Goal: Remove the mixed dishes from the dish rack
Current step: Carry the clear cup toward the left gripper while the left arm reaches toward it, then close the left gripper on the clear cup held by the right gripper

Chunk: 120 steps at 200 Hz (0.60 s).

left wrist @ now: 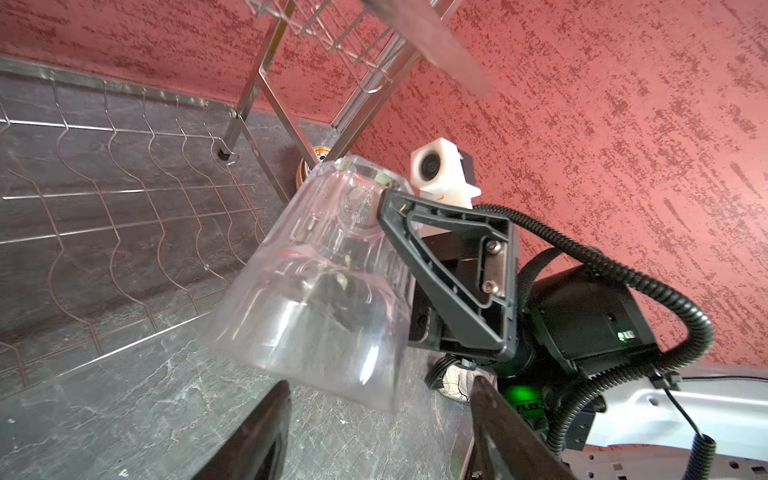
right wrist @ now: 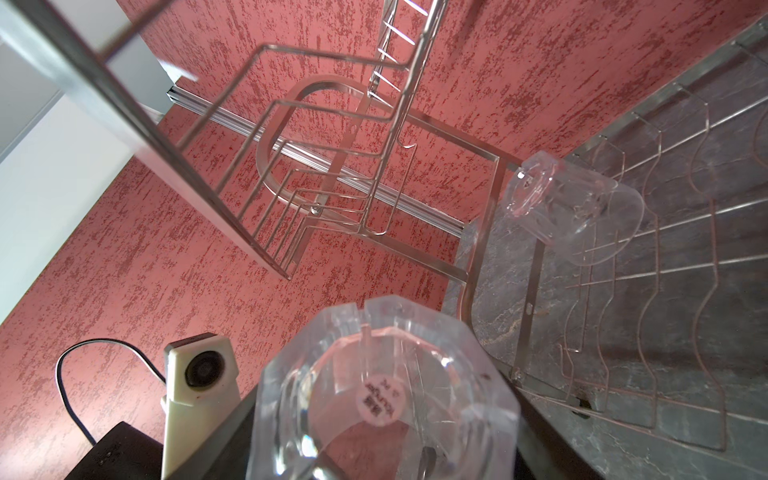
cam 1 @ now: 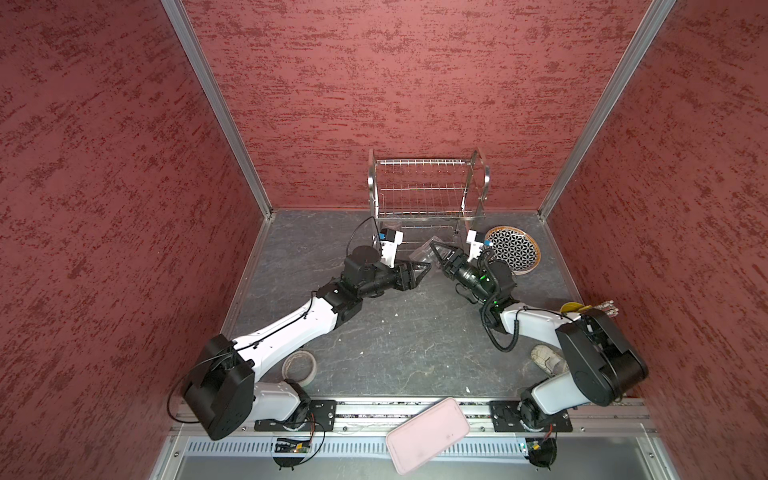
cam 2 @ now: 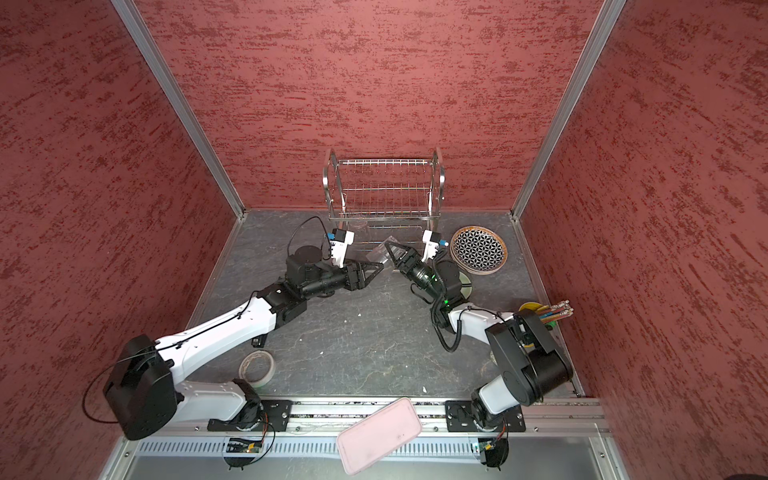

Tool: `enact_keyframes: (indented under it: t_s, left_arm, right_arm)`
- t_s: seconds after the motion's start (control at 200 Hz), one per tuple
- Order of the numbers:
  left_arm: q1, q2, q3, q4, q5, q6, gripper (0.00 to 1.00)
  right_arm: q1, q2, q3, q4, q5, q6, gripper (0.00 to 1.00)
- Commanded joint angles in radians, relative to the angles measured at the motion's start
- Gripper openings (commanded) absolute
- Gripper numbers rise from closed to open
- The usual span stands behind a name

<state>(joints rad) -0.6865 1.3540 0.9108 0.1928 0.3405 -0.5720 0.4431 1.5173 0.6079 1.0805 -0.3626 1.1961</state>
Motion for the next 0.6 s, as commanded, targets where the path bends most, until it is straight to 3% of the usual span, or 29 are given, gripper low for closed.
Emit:
enact_keyframes:
  t_s: [0.0, 0.15, 0.331, 0.596]
  left_arm:
    - [-0.01, 0.038, 0.057, 0.057, 0.029, -0.012, 0.67]
    - [-0.016, 0.078, 0.095, 0.081, 0.041, -0.015, 0.59]
    - [-0.019, 0.098, 0.12, 0.094, 0.039, -0.016, 0.38]
    - [-0.018, 0.099, 0.139, 0.079, 0.013, 0.001, 0.17]
  right_arm:
    - [0.007, -0.008, 0.021, 0.044, 0.008, 0.007, 0.29]
    - [0.012, -0.004, 0.023, 0.048, 0.002, 0.003, 0.29]
    - [0.013, 0.013, 0.023, 0.069, 0.002, 0.013, 0.29]
    - [0.014, 0.036, 0.021, 0.111, -0.006, 0.036, 0.29]
